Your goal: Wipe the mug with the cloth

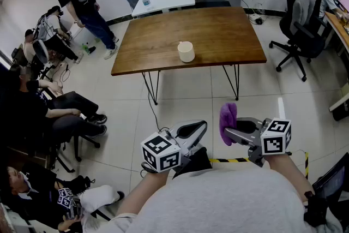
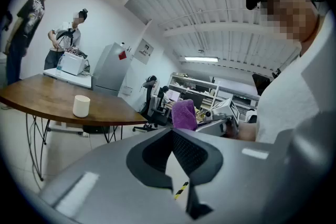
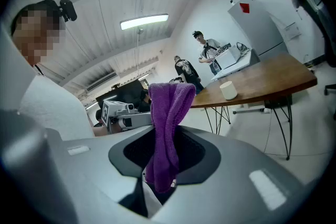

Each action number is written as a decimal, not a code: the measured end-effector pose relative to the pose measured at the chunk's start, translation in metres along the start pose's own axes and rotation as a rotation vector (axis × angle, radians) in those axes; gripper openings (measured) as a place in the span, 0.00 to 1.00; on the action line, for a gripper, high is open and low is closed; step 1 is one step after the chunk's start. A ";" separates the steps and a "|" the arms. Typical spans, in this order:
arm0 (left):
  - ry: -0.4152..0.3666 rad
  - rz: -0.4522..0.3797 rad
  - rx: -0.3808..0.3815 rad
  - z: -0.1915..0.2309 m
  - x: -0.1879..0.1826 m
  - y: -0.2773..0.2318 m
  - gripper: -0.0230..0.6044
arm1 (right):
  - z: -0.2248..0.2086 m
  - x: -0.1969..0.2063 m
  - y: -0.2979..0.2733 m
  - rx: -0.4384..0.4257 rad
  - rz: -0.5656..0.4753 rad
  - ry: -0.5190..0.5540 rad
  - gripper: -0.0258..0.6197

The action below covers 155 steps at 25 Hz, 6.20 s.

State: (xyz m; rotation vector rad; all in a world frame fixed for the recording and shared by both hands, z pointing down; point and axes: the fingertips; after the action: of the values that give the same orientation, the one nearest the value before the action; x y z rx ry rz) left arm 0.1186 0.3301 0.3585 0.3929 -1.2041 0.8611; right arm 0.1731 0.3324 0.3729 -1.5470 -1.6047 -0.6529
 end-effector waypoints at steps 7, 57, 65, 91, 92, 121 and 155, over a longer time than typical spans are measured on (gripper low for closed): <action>0.022 -0.009 -0.013 0.070 -0.019 -0.022 0.04 | -0.054 -0.030 -0.032 0.017 0.022 -0.012 0.21; -0.115 0.334 0.008 0.469 -0.033 -0.162 0.49 | -0.385 -0.210 -0.213 0.186 0.021 -0.229 0.21; -0.145 0.362 0.036 0.471 -0.034 -0.172 0.48 | -0.429 -0.214 -0.219 0.186 0.043 -0.239 0.21; -0.179 0.392 0.076 0.486 -0.037 -0.188 0.49 | -0.489 -0.205 -0.311 0.064 0.272 -0.244 0.21; -0.178 0.393 0.077 0.486 -0.037 -0.189 0.49 | -0.492 -0.202 -0.312 0.074 0.293 -0.244 0.21; -0.168 0.368 0.098 0.484 -0.038 -0.185 0.46 | -0.456 -0.199 -0.239 0.145 0.217 -0.286 0.21; -0.130 0.347 0.058 0.490 -0.036 -0.169 0.43 | -0.426 -0.178 -0.220 0.231 0.057 -0.456 0.21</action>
State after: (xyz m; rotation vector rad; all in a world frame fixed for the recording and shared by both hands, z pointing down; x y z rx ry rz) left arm -0.0738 -0.1237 0.5220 0.2931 -1.3934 1.1854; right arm 0.0267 -0.1418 0.4962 -1.6339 -1.8801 -0.0741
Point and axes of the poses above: the fingertips, and each gripper's own axes: y backward along the fingers, z to its left, x out of its underside, and after that the axes turned 1 degree about -x, right-handed
